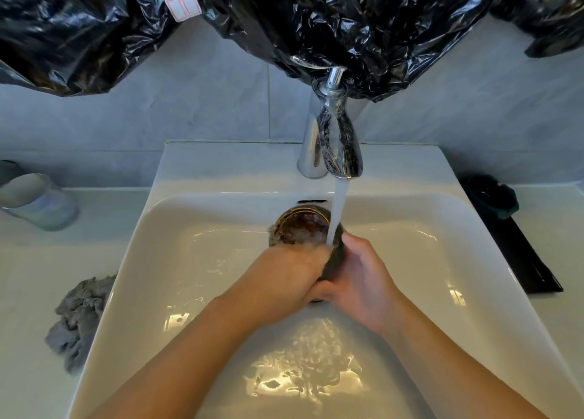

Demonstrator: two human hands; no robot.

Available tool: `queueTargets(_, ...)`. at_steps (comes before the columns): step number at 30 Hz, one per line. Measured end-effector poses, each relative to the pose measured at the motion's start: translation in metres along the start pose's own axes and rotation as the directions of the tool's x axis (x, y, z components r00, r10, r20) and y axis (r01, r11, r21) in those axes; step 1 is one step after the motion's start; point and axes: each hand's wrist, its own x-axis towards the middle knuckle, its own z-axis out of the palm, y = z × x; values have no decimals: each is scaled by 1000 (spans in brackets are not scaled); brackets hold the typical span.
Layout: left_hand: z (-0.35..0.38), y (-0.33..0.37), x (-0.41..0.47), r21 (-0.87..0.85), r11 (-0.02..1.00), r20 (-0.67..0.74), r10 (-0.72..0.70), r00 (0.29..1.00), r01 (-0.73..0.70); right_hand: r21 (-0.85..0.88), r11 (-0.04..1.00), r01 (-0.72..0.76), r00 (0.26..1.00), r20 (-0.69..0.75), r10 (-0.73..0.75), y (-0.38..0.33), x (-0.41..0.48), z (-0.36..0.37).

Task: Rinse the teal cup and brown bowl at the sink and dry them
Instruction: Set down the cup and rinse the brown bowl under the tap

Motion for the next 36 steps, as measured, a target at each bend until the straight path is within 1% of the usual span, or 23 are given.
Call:
queueTargets(2,-2,2,-3,-321,938,20,-128,992,128,23,1000,-19,999,28,18,2,0,1)
queueTargets(4,-4,4,-6,-504,861,16,-75,997,73,23,1000,-6,1000,-10,6,2,1,-2)
queueTargets(5,-3,2,-8,-435,900,-25,6,1000,-16,10,1000,0,999,-52,1,1,2,-4)
queueTargets(7,3,-7,-8,-76,986,-96,138,986,-145,-5,1000,-28,992,-121,27,-1,3,-6)
queueTargets(9,0,-7,-4,120,978,-104,181,978,-168,3,998,-64,983,-173,63,-1,3,-6)
queueTargets(11,-4,3,-1,-13,991,-104,132,986,-134,-18,997,-75,973,-220,70,0,3,-5)
queueTargets(13,-1,15,-2,-222,975,-42,2,999,-11,-38,997,-69,966,-253,58,3,2,-3)
queueTargets(16,6,20,-4,-466,868,76,-156,985,173,-20,997,-76,964,-257,69,4,0,1)
queueTargets(18,6,16,-6,-421,898,34,-129,991,131,-14,997,-80,962,-264,73,1,1,2)
queueTargets(20,5,12,-2,-108,993,-103,41,994,-53,13,996,-88,955,-284,88,-3,2,0)
queueTargets(21,5,9,-1,18,995,-130,104,986,-102,26,995,-94,950,-296,97,-6,2,0)
queueTargets(22,5,9,0,57,992,-132,119,984,-112,27,995,-98,950,-295,102,-8,1,-1)
queueTargets(24,2,13,1,-129,990,-113,35,993,-49,0,995,-102,961,-257,99,-10,-1,-2)
queueTargets(25,3,15,0,-309,951,-62,-46,997,24,-12,995,-96,969,-231,91,-10,-3,0)
queueTargets(26,3,18,0,-515,847,24,-141,990,133,-12,996,-88,974,-209,83,-9,-4,1)
queueTargets(27,2,23,2,-702,682,73,-218,973,206,-11,997,-80,979,-189,77,-7,-4,3)
queueTargets(29,1,27,7,-887,386,90,-394,915,254,-35,996,-82,983,-167,75,-2,-5,3)
queueTargets(30,1,29,8,-891,371,70,-460,885,263,-58,995,-87,982,-171,76,0,-4,4)
queueTargets(31,3,27,7,-837,481,2,-476,880,262,-77,992,-95,981,-179,80,1,-4,3)
queueTargets(33,8,18,3,-466,866,-238,-322,916,183,-86,991,-99,980,-184,81,0,-2,1)
queueTargets(34,12,13,1,-261,953,-343,-241,908,155,-84,992,-93,979,-189,76,-2,-2,1)
queueTargets(35,15,7,0,-181,968,-394,-234,889,175,-78,993,-92,979,-187,76,-4,-2,0)
queueTargets(36,14,4,0,-226,939,-377,-331,865,261,-74,993,-91,980,-187,75,-6,-1,-2)
